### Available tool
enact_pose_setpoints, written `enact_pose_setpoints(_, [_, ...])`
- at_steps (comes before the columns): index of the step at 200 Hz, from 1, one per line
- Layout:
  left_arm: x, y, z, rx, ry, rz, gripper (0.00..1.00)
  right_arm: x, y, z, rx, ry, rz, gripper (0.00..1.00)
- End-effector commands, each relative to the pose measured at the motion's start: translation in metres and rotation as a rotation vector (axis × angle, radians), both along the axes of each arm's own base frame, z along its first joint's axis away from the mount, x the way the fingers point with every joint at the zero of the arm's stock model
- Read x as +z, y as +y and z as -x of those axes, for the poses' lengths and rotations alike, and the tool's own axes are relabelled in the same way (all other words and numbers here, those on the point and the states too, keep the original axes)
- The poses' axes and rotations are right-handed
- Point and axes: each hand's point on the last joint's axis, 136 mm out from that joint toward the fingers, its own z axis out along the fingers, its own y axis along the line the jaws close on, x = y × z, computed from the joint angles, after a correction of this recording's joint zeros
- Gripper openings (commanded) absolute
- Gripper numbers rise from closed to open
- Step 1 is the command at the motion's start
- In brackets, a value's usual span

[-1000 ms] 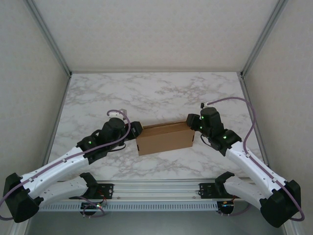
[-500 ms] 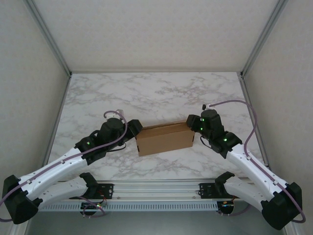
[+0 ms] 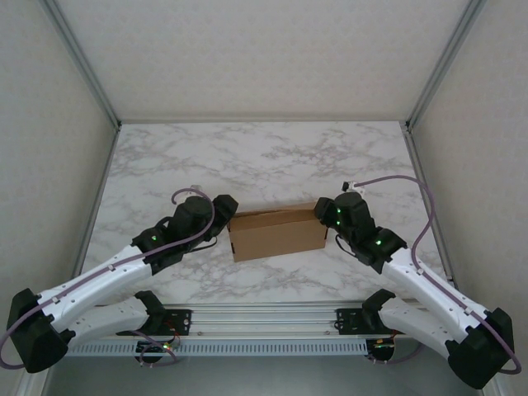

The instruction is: Fold the paper box

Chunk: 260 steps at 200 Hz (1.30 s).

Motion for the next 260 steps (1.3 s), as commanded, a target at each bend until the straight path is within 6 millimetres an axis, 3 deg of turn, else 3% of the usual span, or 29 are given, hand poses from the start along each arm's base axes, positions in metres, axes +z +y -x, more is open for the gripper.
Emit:
enact_pose_setpoints(1, [-0.005,0.000,0.000,0.039,0.051,0.024,0.55,-0.039,-0.002,0.023,0.034,0.123,0.078,0.37])
enact_pose_setpoints(33, [-0.006,-0.005,0.000,0.044,0.057,0.017,0.56,-0.036,0.000,0.026,0.033,0.113,0.075,0.37])
enact_pose_setpoints(87, [0.012,-0.016,-0.010,0.003,-0.013,-0.074,0.55,-0.029,0.000,0.028,0.038,0.082,0.067,0.33])
enact_pose_setpoints(107, [0.012,-0.010,-0.011,0.001,-0.039,-0.131,0.55,-0.032,-0.003,0.030,0.033,0.078,0.064,0.32])
enact_pose_setpoints(153, [-0.009,0.008,0.000,-0.009,-0.051,-0.206,0.52,-0.047,-0.005,0.037,0.013,0.089,0.001,0.30])
enact_pose_setpoints(218, [0.010,0.035,0.005,0.021,-0.109,-0.272,0.53,-0.046,-0.017,0.040,-0.030,0.054,-0.010,0.30])
enact_pose_setpoints(260, [0.009,0.008,0.011,-0.083,-0.080,-0.145,0.54,-0.050,-0.016,0.040,-0.025,0.071,0.000,0.31])
